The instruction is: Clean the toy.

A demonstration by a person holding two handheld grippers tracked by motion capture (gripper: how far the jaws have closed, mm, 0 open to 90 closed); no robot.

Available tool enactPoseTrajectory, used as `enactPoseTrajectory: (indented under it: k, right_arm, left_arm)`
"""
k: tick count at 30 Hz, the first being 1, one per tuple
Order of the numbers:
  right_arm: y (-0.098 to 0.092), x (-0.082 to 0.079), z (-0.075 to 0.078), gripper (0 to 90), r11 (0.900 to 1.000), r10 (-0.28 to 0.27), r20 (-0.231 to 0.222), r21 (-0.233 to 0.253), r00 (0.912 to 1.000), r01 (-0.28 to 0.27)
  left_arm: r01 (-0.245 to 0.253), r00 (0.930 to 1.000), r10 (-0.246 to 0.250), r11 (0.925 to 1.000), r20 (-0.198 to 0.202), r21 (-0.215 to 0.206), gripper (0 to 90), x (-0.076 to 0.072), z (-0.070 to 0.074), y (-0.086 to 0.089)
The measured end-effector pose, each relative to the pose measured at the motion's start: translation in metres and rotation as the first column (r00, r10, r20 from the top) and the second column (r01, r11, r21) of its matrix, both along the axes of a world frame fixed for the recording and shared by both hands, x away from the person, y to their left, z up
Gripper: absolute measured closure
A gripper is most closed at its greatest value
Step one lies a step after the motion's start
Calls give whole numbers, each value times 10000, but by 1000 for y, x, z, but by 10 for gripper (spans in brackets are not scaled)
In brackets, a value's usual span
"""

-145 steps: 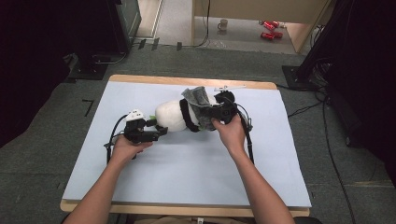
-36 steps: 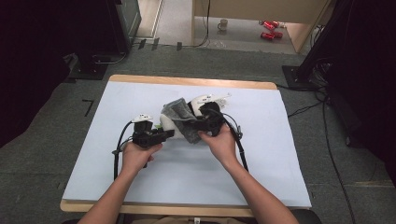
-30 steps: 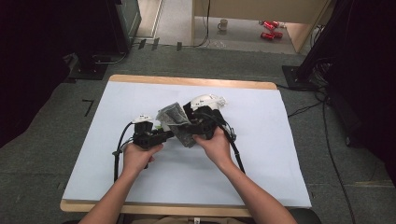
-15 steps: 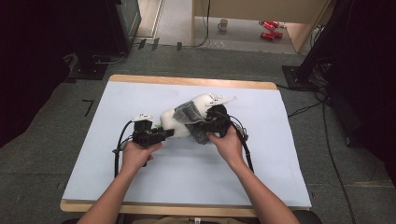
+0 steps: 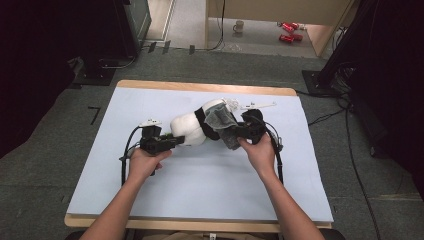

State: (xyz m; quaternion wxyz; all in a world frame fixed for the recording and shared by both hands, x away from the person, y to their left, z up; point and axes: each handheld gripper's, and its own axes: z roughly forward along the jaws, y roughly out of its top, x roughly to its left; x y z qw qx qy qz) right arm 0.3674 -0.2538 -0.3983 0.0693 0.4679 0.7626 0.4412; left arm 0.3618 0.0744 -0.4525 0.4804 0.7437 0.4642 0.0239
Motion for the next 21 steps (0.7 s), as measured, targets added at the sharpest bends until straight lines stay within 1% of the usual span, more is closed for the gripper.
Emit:
enactPoseTrajectory:
  k: [7,13,19,21]
  right_arm:
    - [-20,3,-5,781,9988,-482,-200,52,9986,483]
    - [-29,5,-20,780,9972,-696,-388,238,9968,705]
    - [-41,7,-30,780,9937,-1116,-596,67,9920,1122]
    - [-44,9,-33,780,9933,-1142,-686,105,9911,1152]
  left_arm:
    - [51,10000,-51,10000,-40,-8,606,3,0,1]
    - [148,9999,-149,9998,71,117,604,2,0,-2]
    - [169,9998,-170,9998,69,127,604,3,0,-2]
    - [170,9998,-171,9998,58,113,604,3,0,-1]
